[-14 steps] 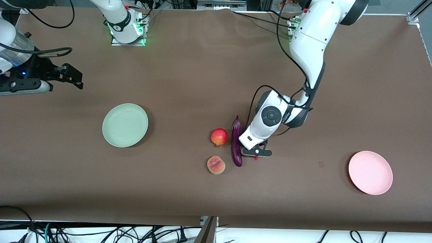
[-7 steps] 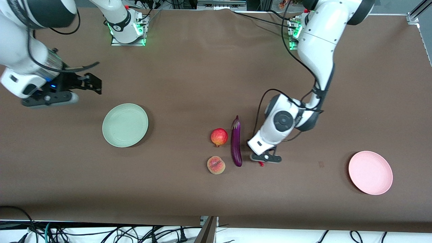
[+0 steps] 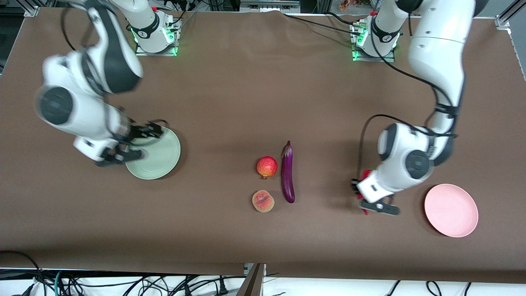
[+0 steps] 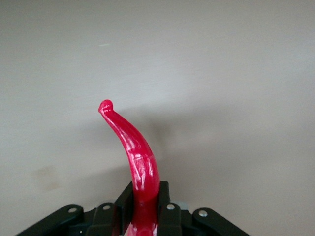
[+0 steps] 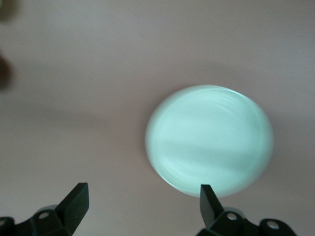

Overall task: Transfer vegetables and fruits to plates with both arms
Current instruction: 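Carry the chili onto the pink plate while the right gripper grasps pomegranate, then place the pomegranate on the green plate while the left gripper reaches eggplant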

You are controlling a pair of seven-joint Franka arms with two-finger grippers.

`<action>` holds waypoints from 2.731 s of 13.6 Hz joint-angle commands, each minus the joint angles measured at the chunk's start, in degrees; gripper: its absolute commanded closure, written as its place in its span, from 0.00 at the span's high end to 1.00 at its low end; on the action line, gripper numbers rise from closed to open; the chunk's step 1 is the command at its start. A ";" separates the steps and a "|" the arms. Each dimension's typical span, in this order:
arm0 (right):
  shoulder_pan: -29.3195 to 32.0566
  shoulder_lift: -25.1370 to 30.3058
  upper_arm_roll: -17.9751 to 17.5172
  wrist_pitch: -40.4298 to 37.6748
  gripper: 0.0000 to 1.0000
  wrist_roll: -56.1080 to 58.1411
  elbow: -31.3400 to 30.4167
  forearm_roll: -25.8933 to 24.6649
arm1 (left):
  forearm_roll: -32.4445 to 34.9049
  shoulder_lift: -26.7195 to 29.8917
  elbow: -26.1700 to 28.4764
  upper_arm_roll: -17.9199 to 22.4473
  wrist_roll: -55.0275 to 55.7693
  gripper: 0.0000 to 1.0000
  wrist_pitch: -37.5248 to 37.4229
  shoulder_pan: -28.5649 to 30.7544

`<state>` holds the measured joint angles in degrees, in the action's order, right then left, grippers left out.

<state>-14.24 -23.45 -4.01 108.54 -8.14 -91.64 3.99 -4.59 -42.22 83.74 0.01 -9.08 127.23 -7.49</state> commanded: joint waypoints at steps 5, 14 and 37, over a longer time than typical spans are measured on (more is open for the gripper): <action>-18.07 -19.32 0.75 18.97 1.00 -38.65 13.47 0.85 | 4.06 -0.30 0.64 -0.10 -23.16 0.00 -1.11 12.48; -22.32 -31.65 0.93 26.20 1.00 -49.42 26.32 -6.89 | 3.98 -5.24 -4.28 -0.10 -26.52 0.00 -1.02 18.92; -12.83 -18.50 8.92 -4.64 0.00 -11.55 17.86 -7.42 | -0.77 -7.61 -12.55 -12.12 -25.46 1.00 -7.96 19.80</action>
<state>-26.55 -47.42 2.51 105.36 -23.19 -65.21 -2.51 -4.70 -50.55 71.30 -9.45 -34.44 120.90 12.40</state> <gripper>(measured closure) 0.163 0.000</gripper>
